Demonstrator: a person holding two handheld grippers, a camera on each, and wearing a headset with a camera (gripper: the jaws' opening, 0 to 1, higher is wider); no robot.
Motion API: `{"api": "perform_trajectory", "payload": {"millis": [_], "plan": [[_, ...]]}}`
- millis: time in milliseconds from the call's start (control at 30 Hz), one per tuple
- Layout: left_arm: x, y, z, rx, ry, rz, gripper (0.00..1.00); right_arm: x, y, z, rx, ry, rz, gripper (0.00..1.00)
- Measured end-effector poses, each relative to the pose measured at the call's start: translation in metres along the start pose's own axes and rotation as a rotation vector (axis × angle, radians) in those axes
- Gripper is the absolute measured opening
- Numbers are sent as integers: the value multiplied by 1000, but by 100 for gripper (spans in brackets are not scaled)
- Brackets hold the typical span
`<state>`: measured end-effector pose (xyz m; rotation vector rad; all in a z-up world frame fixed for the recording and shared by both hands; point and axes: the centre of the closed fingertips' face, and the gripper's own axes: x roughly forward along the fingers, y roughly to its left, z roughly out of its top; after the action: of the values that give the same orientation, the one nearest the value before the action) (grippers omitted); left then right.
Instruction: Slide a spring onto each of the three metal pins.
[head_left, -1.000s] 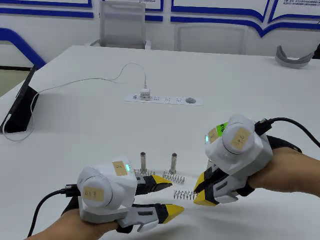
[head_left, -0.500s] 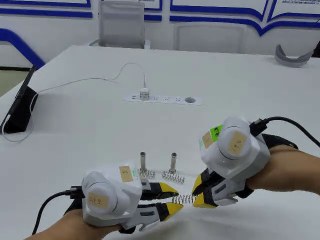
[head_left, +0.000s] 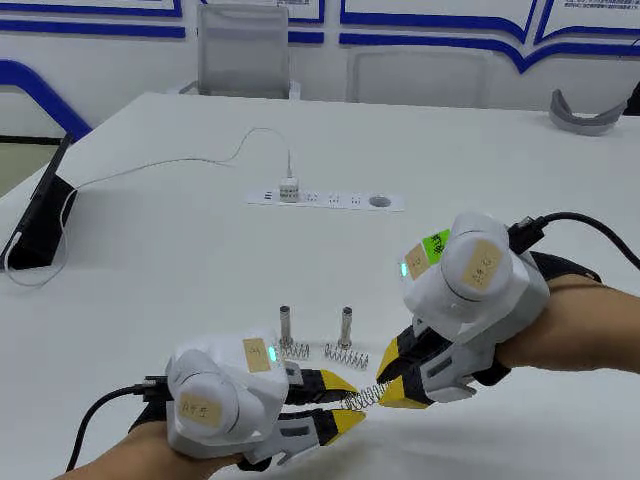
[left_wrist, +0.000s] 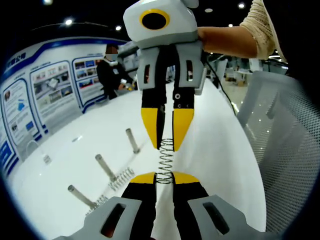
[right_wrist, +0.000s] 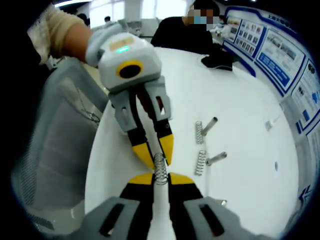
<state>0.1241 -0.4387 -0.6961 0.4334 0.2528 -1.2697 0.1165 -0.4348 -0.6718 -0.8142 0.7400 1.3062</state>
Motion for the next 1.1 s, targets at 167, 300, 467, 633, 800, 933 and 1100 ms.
{"api": "perform_trajectory", "payload": {"millis": [167, 300, 467, 633, 800, 933, 1100], "plan": [[1, -1, 1, -2, -4, -1, 11, -3, 2, 12, -3, -32, -2, 12], [0, -1, 3, -9, -11, 1, 11, -3, 1, 20, -8, -57, -9, 12], [0, 0, 4, -24, -21, 7, 11, -2, 1, 25, -1, -84, -15, 12], [-1, 1, 3, -51, -35, 12, 10, -2, 1, 27, 18, -109, -18, 12], [-2, 4, 5, -65, -48, 22, 10, -2, -1, 23, 41, -115, -27, 14], [-3, 5, 6, -72, -54, 24, 10, -2, -2, 22, 64, -131, -33, 14], [-2, 4, 8, -80, -65, 22, 10, 0, -4, 22, 85, -146, -38, 13]]}}
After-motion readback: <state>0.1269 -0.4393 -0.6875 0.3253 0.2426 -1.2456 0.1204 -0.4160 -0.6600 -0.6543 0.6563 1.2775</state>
